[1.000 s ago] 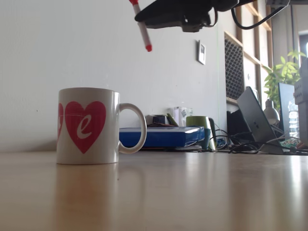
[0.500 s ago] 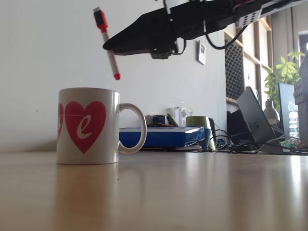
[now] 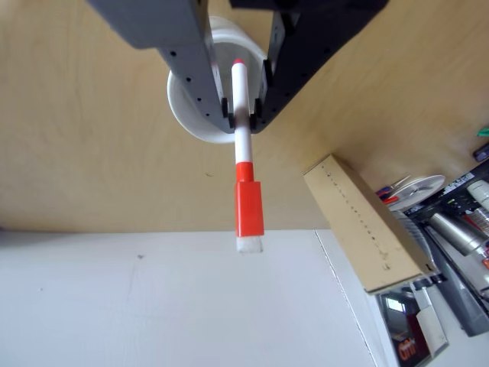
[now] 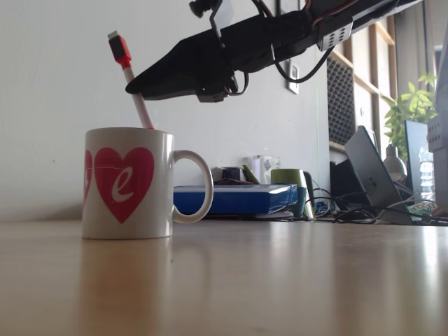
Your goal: Grab the pen and place it in the cup.
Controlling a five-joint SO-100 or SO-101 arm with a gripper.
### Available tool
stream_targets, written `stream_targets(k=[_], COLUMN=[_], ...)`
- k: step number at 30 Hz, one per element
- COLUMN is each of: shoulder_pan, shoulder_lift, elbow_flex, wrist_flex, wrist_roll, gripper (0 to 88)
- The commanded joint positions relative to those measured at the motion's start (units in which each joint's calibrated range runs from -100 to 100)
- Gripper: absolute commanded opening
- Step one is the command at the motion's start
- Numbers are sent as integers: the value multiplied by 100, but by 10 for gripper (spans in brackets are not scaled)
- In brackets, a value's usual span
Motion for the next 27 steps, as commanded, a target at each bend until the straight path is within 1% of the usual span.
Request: stream_targets(k=[1, 9, 16, 23, 27], shoulder_pan=[-28, 39, 164, 164, 164], shoulder_lift=[56, 263, 446, 720, 761], elbow_flex=[-222, -213, -204, -96, 321], wrist_flex=[-142, -220, -1123, -1484, -2138], wrist_roll=[15, 10, 10, 10, 15], gripper=[10, 10, 10, 10, 10])
